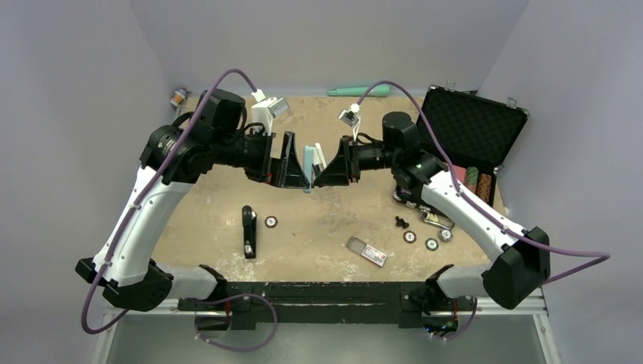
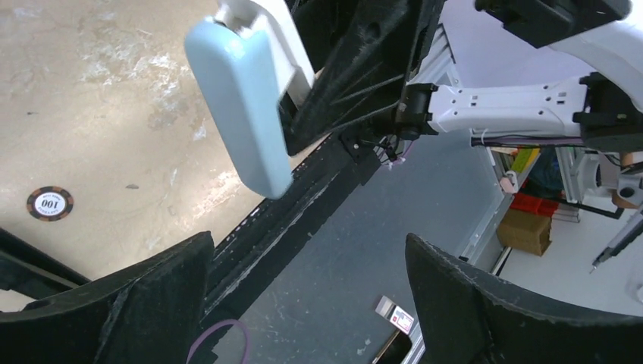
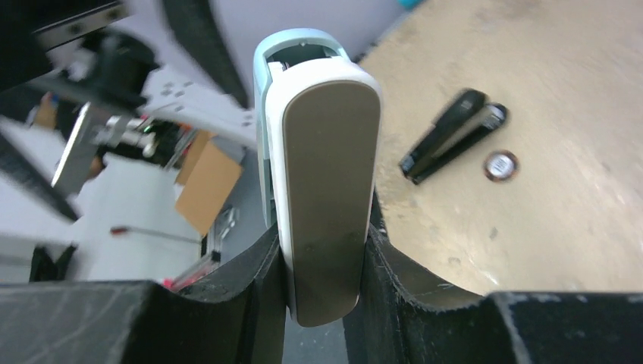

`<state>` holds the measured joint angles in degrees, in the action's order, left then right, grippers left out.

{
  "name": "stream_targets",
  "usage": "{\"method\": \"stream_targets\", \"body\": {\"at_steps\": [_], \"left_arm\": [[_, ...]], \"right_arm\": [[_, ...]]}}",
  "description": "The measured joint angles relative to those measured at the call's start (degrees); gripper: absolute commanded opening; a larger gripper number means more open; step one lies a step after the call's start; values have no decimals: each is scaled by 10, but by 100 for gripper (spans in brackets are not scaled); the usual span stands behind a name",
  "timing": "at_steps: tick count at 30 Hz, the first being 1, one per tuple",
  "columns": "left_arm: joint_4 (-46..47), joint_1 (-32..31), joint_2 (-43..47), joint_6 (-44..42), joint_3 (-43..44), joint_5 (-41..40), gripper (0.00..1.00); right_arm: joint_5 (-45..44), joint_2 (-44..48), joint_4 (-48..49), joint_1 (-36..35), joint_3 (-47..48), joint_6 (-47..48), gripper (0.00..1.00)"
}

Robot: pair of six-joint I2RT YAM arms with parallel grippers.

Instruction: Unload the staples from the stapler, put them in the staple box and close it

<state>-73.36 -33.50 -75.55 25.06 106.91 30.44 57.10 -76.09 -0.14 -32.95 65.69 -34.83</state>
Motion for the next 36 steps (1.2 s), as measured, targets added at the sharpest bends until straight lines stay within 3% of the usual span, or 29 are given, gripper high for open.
{"method": "stream_targets", "body": {"at_steps": [5,9,12,16,17,18,20,22,23,36], "left_arm": [[27,0,18,30,-61,-26,87],[70,0,31,65,-126,-29,75],[113,0,31,93,-177,-27,69],[176,0,23,132,-245,-19,53],[194,0,18,144,-261,-14,48],[211,0,14,153,-275,-7,35],[269,0,-9,199,-323,18,23],[301,0,-31,225,-340,27,3],[312,0,-43,236,-344,28,0],[423,-4,-167,335,-345,49,0]], "right_arm": [[-205,-16,-197,-1,57,41,0],[-329,-22,-276,0,76,50,0],[-391,-25,-322,0,76,50,0],[-442,-43,-366,0,78,51,0],[-449,-51,-373,0,78,52,0],[-457,-59,-381,0,80,52,0],[-470,-81,-396,0,87,54,0],[-473,-94,-401,0,93,54,0],[-474,-99,-402,0,96,54,0],[-487,-155,-421,0,143,56,0]]}}
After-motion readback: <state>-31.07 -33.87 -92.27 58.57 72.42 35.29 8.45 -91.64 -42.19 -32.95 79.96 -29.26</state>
